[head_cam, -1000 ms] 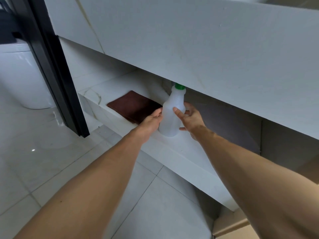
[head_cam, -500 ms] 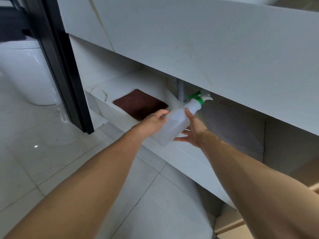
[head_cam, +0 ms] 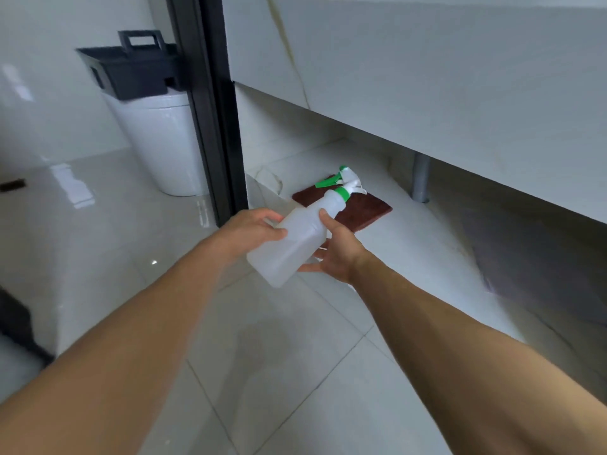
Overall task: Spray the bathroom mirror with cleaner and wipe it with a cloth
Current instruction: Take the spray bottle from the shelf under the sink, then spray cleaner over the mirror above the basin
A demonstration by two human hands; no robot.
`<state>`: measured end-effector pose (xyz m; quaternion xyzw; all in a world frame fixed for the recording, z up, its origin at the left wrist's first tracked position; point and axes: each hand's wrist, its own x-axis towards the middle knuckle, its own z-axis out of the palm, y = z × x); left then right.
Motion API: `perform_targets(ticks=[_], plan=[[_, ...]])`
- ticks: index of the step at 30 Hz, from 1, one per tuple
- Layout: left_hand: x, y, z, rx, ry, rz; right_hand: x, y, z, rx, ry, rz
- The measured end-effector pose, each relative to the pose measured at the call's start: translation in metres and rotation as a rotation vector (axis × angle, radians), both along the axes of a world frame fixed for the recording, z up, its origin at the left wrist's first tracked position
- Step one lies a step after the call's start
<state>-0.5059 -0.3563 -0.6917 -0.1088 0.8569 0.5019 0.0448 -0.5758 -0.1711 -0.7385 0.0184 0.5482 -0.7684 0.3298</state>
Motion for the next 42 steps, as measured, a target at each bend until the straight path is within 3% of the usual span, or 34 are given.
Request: perform_targets(ticks=[3, 8, 14, 21, 24, 33, 37, 42], plan=[[0.022, -0.033, 0.014, -0.022, -0.007, 0.064, 0.006, -0.041, 0.011, 0.002, 0.034, 0.068], [0.058, -0.078, 0.035, 0.013, 0.133, 0.253, 0.017, -0.107, 0.050, -0.005, 0.173, 0.247], [0.080, -0.107, 0.107, -0.004, 0.306, 0.414, 0.030, -0.162, 0.159, -0.011, 0.360, 0.361], [0.058, -0.096, 0.305, 0.091, 0.384, 0.375, 0.010, -0.152, 0.372, 0.037, 0.547, 0.383], [0.036, -0.076, 0.420, 0.131, 0.420, 0.327, -0.008, -0.126, 0.486, 0.063, 0.607, 0.355], [-0.043, -0.007, 0.690, 0.107, 0.555, 0.122, -0.063, -0.039, 0.764, 0.143, 0.761, 0.192], [-0.081, 0.029, 0.778, 0.080, 0.646, 0.045, -0.079, 0.004, 0.858, 0.160, 0.824, 0.082], [-0.119, 0.071, 0.844, 0.117, 0.747, -0.062, -0.092, 0.049, 0.929, 0.151, 0.885, -0.067]])
